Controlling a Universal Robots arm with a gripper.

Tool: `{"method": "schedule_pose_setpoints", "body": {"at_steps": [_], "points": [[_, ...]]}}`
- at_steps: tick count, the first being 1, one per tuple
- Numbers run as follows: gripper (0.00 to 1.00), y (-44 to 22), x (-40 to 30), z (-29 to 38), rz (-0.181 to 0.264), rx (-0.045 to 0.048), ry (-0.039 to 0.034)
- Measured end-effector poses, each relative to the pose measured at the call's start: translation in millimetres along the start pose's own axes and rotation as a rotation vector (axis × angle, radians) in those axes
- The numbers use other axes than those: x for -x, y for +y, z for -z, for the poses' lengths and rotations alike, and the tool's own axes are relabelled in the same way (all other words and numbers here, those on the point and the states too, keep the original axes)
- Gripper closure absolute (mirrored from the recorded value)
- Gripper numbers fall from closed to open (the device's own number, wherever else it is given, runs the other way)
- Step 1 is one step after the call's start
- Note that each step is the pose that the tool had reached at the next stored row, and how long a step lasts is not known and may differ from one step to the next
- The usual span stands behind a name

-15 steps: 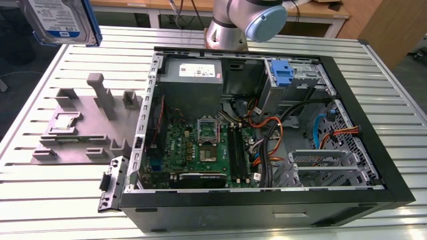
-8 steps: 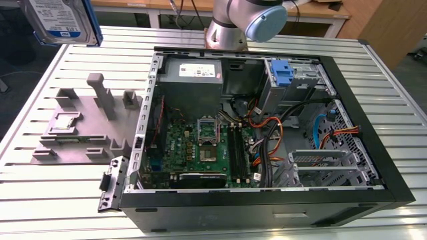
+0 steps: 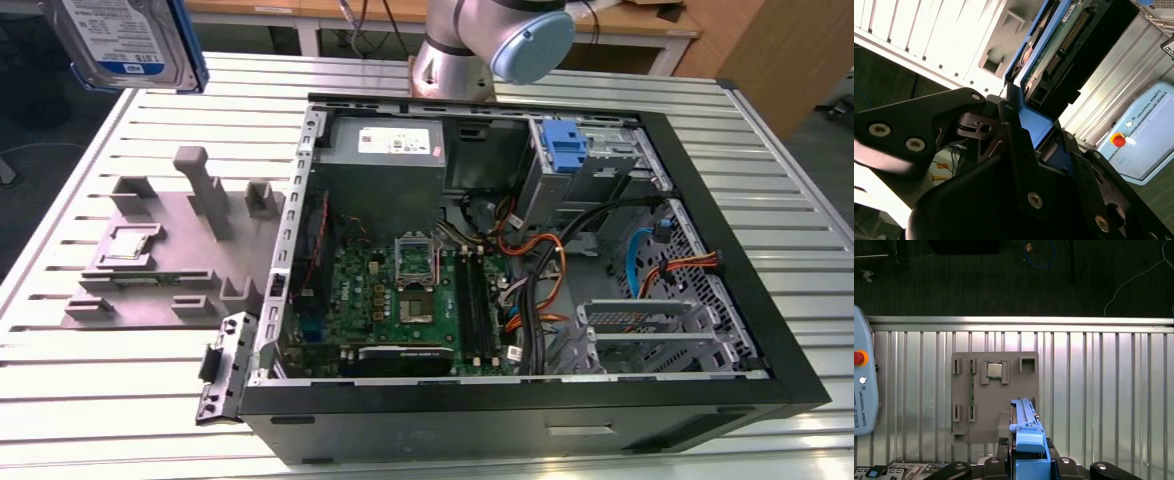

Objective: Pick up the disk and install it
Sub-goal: 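Pick up the disk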

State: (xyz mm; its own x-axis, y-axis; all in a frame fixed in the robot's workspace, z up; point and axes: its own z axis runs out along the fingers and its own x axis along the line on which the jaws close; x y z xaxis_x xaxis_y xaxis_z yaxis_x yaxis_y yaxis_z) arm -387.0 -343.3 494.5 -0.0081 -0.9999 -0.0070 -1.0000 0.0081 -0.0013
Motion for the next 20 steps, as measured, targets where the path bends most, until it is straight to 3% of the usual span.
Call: {"method": "schedule_pose_setpoints", "body": {"at_steps": [20], "points": [[0.63,-8.9,0.1,0.0,0.000,0.0000,0.0000]]}}
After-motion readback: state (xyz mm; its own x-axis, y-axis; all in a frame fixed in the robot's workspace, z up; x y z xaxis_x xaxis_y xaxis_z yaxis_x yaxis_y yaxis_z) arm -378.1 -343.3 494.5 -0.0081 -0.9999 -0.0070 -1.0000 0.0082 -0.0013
